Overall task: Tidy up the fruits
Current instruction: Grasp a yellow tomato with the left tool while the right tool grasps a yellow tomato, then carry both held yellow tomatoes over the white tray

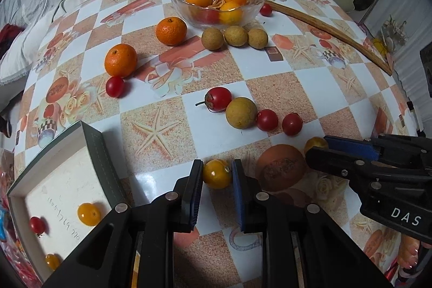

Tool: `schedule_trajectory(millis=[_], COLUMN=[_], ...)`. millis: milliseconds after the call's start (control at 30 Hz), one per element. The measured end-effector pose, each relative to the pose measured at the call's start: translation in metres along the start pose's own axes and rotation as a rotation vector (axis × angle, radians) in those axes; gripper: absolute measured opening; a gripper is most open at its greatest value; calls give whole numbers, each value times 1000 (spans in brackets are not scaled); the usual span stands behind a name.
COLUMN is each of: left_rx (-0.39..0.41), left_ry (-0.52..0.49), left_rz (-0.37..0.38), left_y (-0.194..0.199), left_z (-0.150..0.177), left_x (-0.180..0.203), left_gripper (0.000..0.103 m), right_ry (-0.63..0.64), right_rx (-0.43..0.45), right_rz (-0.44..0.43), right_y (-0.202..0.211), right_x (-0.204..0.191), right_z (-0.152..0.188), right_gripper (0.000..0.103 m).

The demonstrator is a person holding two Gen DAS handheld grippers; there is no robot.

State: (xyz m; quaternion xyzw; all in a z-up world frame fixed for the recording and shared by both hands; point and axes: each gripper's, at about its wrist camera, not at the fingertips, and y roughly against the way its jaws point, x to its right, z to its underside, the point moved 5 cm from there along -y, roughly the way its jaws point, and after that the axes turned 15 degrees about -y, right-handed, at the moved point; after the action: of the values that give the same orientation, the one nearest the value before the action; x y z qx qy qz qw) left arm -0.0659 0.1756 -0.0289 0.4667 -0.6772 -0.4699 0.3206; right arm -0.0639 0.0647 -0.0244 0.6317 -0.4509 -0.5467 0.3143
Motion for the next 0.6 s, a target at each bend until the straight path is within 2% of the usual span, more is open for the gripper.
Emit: schedule_trajectory(millis=[300,600], left_rx=[41,36], left_ry=[71,130], left_rz=[12,-11], left_y=[31,51], left_z=[7,28], left_x=[-10,-28], left_gripper=[23,23], right_ry=[-23,-2], right_rx=[-9,-24], right_rz=[-15,-14], right_y=[14,20], right_x=[-6,-29], right_z=[10,22], right_gripper=[25,25])
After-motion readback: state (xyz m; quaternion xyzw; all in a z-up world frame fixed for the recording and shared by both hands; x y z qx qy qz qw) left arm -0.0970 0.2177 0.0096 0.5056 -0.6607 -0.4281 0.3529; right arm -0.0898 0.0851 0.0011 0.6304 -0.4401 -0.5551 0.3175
